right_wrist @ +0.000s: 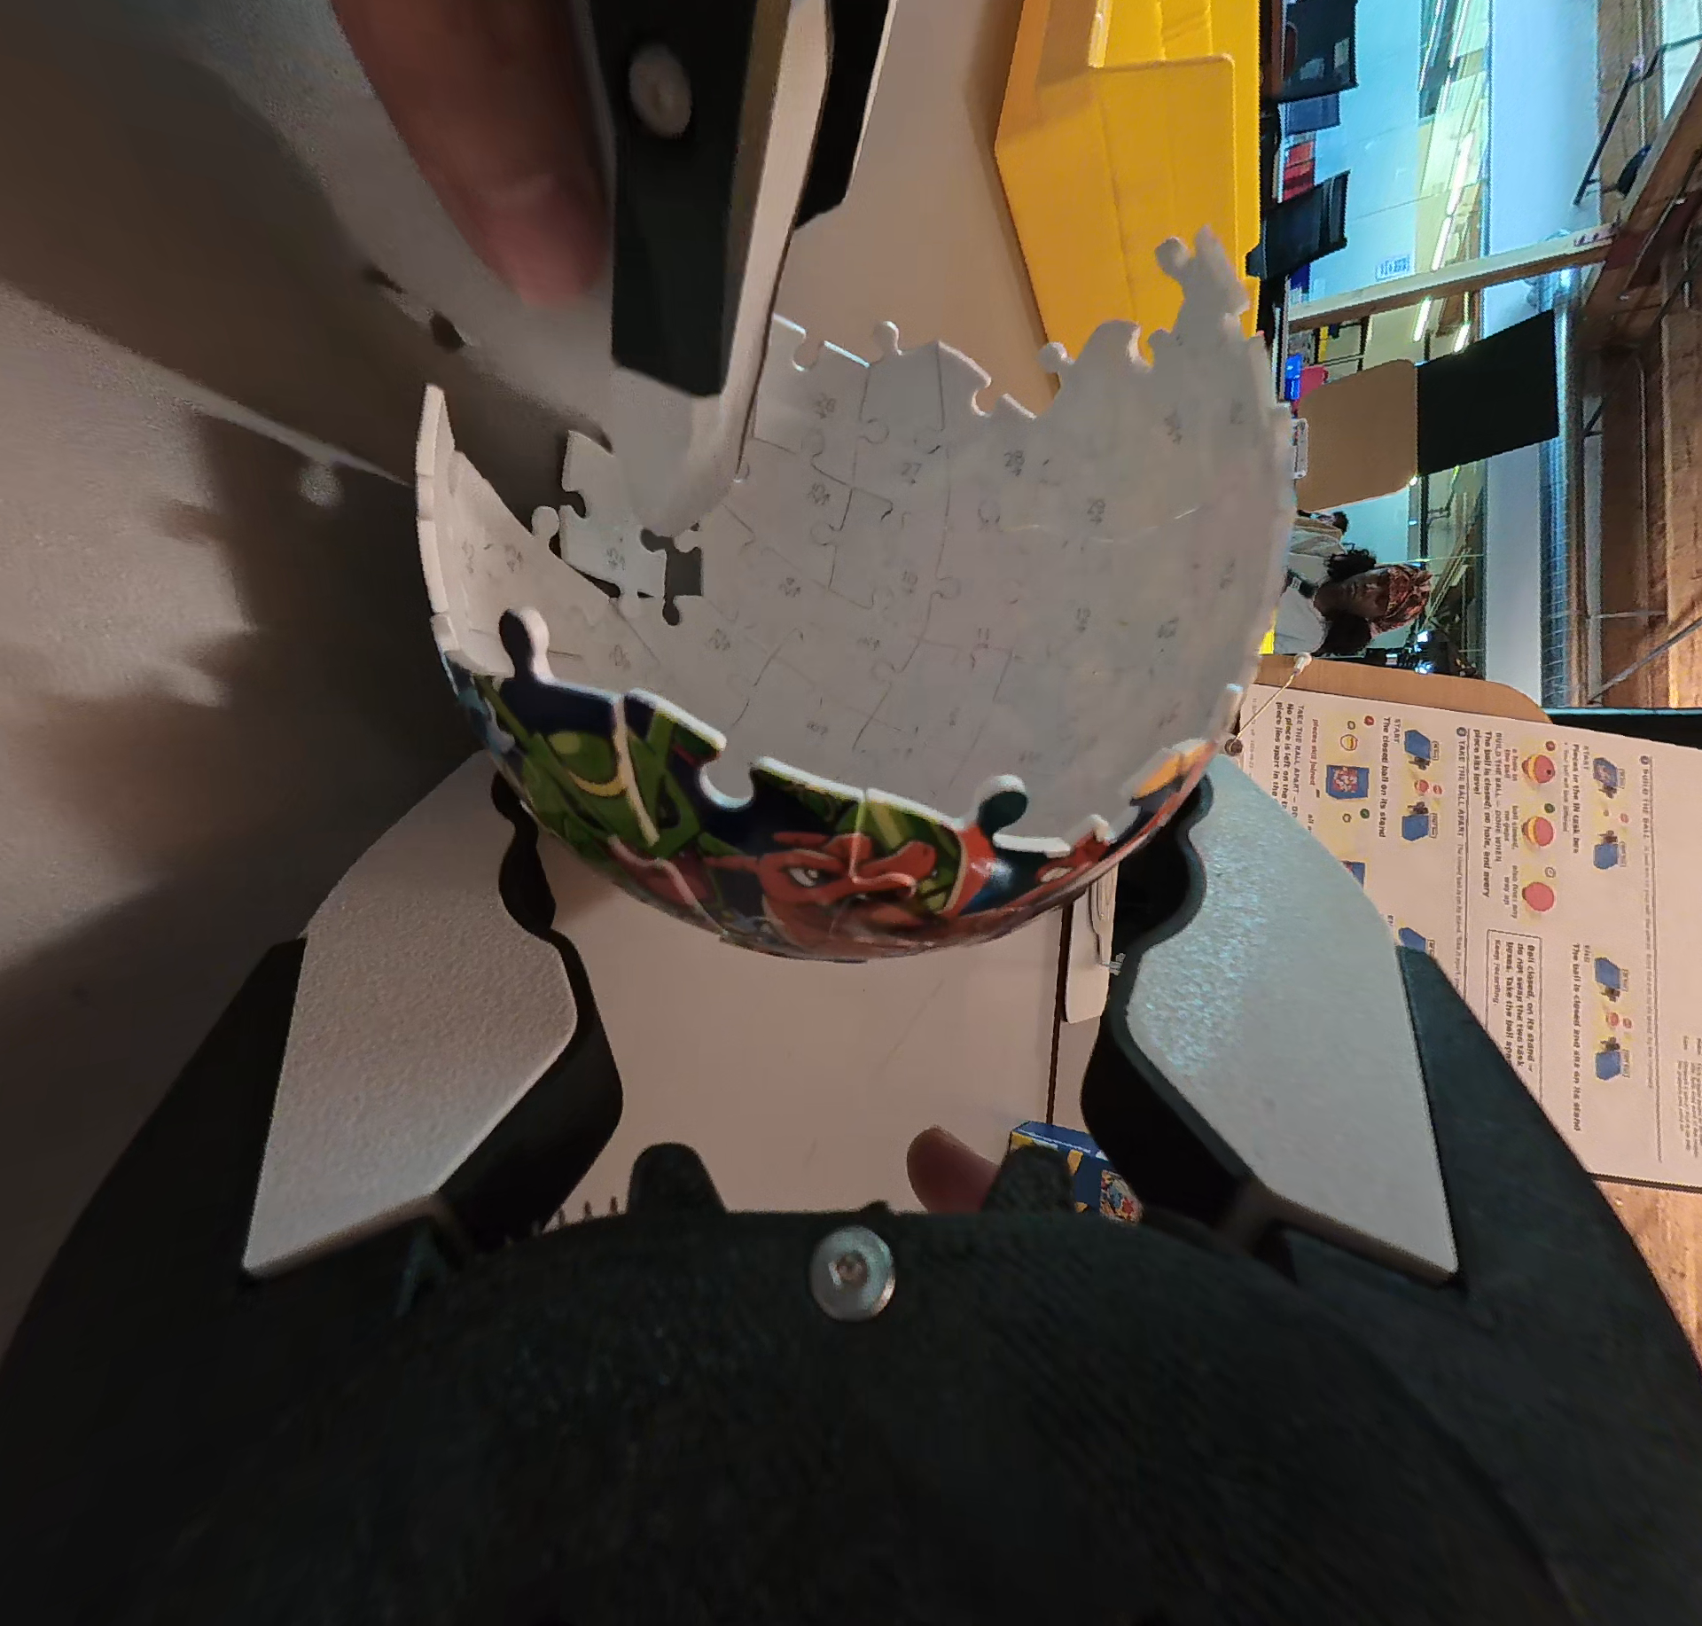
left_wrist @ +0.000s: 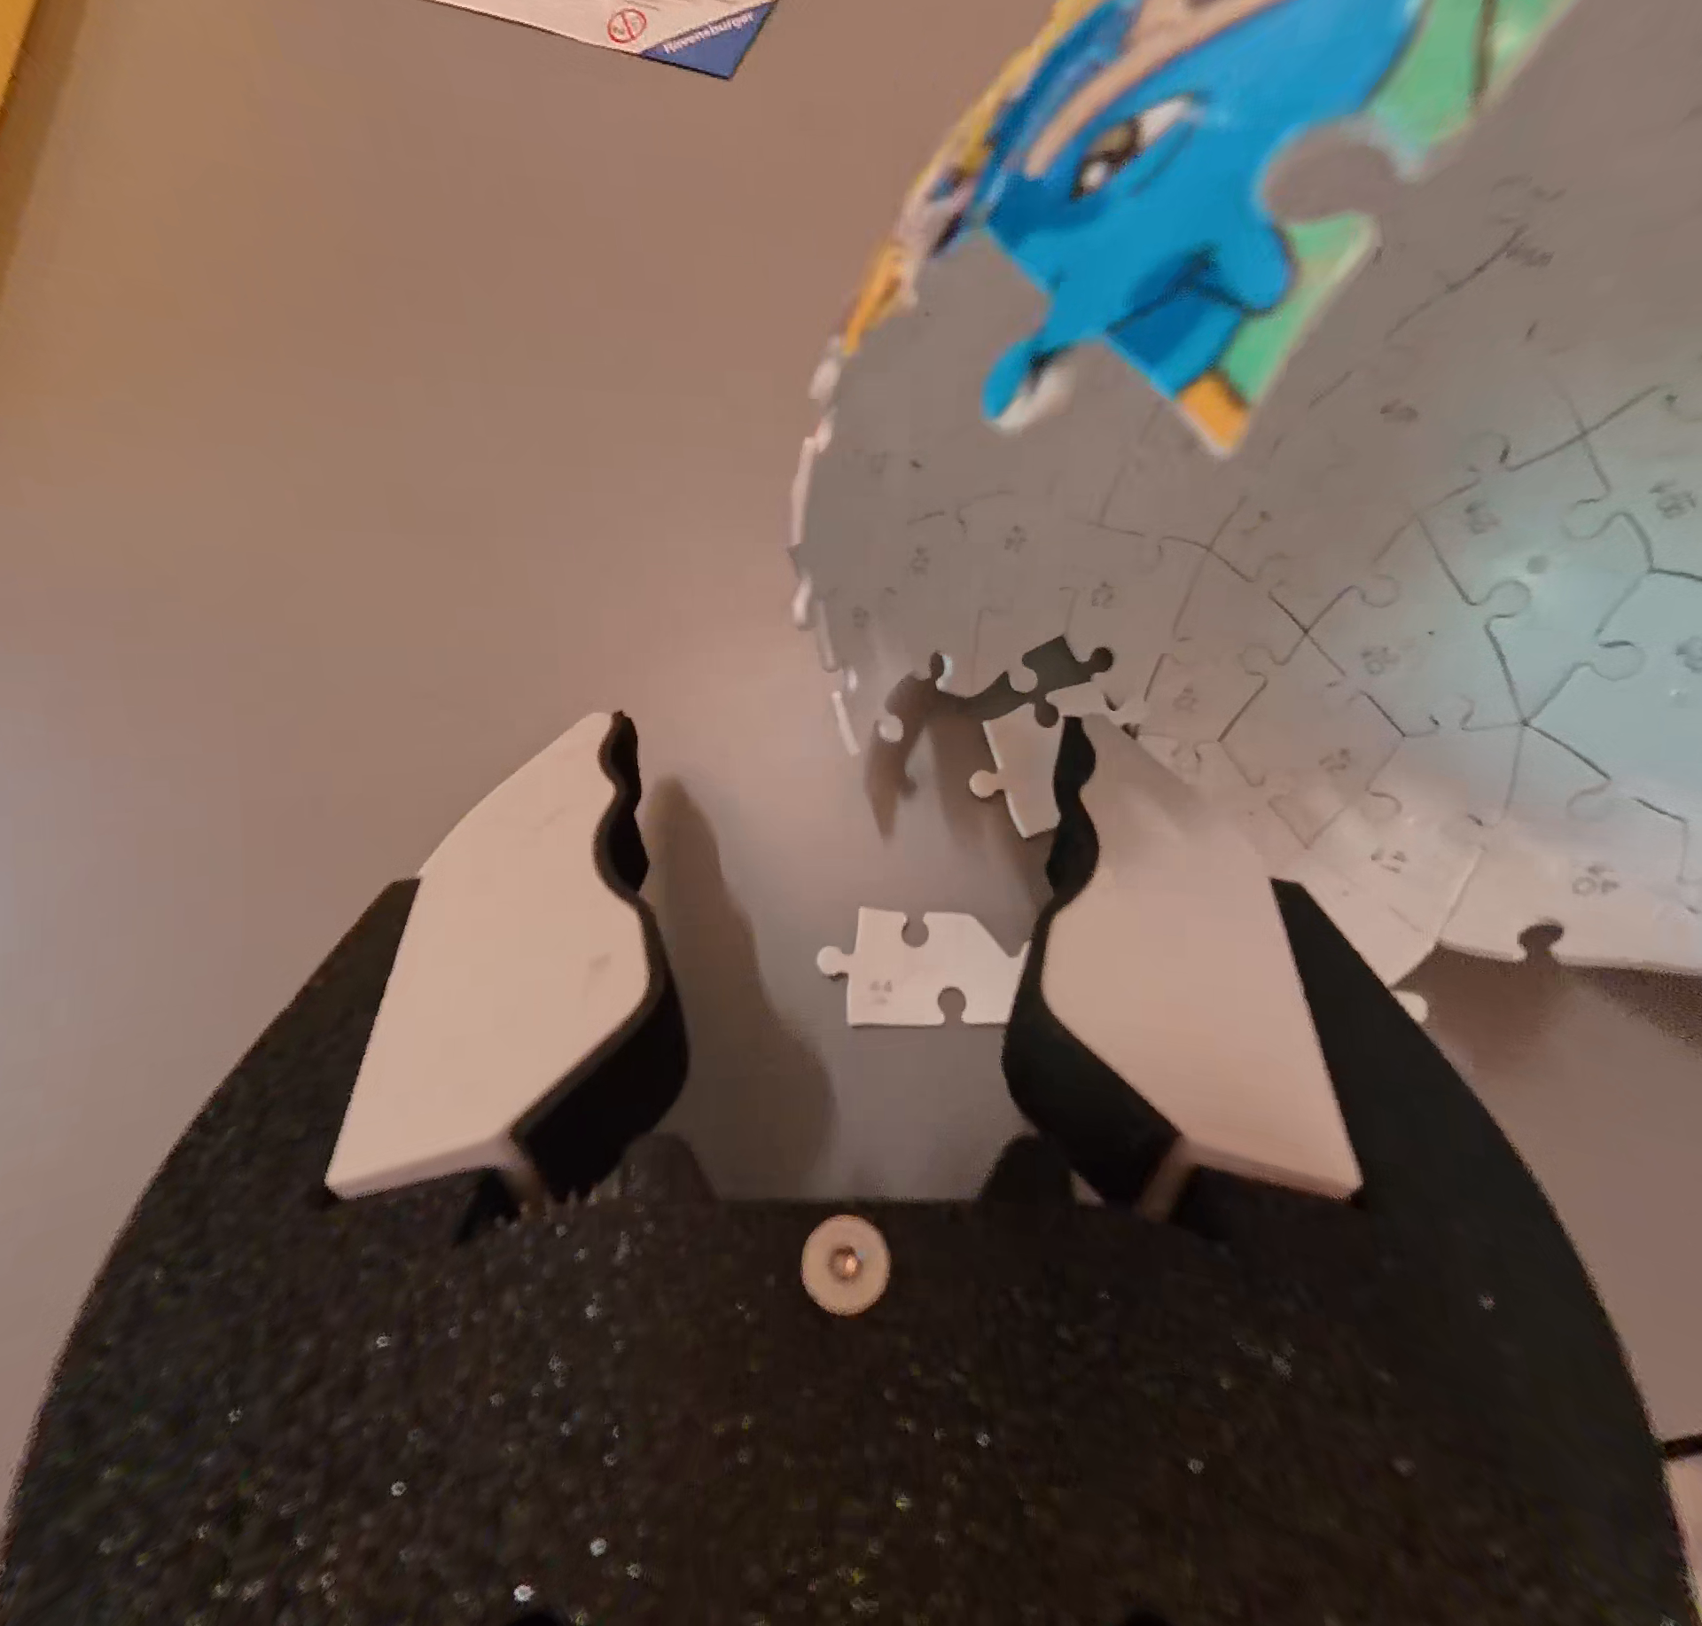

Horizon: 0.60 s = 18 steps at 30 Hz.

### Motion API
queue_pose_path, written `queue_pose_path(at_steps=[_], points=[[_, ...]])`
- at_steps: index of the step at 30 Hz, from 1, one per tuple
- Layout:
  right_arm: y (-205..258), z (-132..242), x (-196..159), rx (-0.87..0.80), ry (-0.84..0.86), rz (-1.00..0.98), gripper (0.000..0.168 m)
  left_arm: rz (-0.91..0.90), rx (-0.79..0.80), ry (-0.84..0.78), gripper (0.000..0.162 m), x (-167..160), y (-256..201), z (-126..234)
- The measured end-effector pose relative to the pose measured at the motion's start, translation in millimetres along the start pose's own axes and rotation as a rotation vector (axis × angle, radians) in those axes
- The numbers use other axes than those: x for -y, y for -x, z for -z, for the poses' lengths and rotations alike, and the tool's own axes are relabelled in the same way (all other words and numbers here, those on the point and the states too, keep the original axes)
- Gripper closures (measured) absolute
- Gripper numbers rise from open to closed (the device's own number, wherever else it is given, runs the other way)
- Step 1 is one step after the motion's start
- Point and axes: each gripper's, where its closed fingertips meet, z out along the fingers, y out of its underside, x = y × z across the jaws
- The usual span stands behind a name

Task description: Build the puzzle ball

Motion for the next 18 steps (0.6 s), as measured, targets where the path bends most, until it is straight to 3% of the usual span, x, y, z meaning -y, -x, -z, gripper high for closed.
queue_pose_path(at_steps=[5, 9, 11, 18], points=[[0, 0, 0, 0.002, -0.002, -0.002, 0.04, -0.023, -0.026, 0.042, 0.076, -9, 5, 2], [0, 0, 0, 0.0, -0.001, 0.0, 0.04, -0.111, -0.109, 0.038, 0.096, -10, -5, 7], [0, 0, 0, -0.002, 0.001, 0.006, 0.04, -0.193, -0.184, 0.014, 0.115, -11, -11, 12], [0, 0, 0, 0.001, -0.002, 0.003, 0.04, -0.392, -0.47, -0.032, 0.112, -19, -31, 19]])
